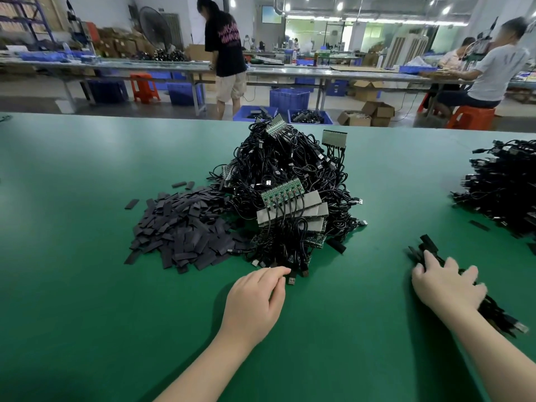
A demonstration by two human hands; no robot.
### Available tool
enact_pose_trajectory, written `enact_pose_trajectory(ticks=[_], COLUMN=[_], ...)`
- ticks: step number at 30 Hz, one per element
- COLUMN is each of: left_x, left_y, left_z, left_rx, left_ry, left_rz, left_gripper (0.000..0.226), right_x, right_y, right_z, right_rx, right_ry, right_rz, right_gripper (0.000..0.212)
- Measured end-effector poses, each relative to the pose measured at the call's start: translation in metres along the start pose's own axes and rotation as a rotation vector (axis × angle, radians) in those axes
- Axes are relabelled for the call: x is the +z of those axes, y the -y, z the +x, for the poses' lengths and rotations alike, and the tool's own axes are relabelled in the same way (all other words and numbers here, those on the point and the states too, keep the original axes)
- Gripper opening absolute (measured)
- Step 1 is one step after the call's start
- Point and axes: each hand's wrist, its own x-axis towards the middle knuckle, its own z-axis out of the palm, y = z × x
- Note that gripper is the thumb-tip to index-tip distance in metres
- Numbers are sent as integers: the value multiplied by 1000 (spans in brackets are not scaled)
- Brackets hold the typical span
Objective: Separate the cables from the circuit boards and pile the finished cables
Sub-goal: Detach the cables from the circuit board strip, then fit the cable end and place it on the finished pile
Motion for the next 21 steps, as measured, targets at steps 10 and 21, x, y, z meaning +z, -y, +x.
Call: enact_pose_trajectory(ticks=[10,21], left_x=[1,-1], left_y=[1,4], left_z=[1,0], left_rx=[-8,-3], left_ry=[-25,-37], left_rz=[-2,-12], left_gripper=[29,24], right_x=[-60,-97], right_y=[94,217], right_z=[-46,-68], right_rx=[-423,-562], right_ry=[-514,-257], right_rz=[475,207], right_gripper=[47,48])
